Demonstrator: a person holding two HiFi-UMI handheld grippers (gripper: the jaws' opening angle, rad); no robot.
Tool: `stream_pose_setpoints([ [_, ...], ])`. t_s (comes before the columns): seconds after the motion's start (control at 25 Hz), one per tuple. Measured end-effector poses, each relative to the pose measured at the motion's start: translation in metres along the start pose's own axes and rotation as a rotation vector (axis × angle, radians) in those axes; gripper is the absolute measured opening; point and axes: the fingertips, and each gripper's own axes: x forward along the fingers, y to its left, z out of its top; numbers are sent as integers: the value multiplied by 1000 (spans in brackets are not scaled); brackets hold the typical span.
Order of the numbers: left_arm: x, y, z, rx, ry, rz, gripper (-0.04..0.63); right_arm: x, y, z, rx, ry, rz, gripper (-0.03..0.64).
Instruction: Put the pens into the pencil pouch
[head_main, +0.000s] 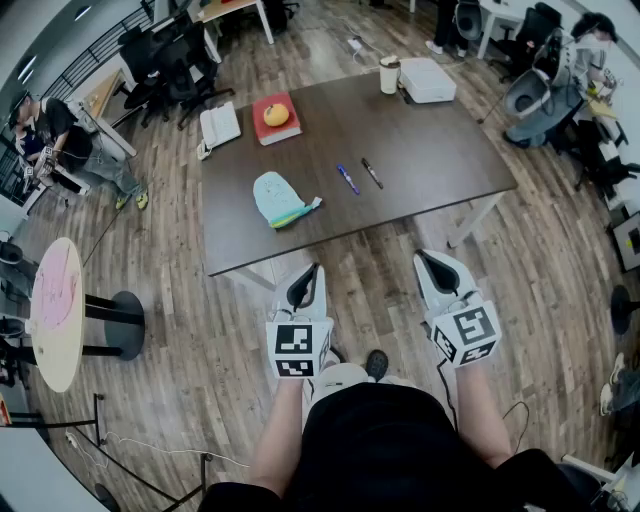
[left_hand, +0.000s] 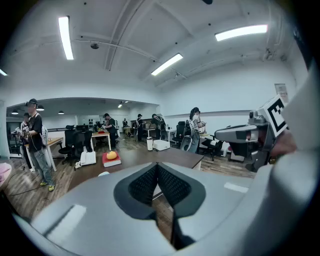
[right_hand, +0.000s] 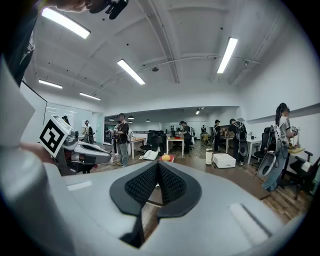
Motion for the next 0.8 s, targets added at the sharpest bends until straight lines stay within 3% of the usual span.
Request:
stream_pose_setpoints([
  [0.56, -9, -32, -2, -12, 3, -23, -2, -18, -1, -10, 5, -7, 35, 8],
  [0.8, -18, -33, -6, -11, 10, -21, -2, -23, 2, -11, 32, -27, 11, 8],
])
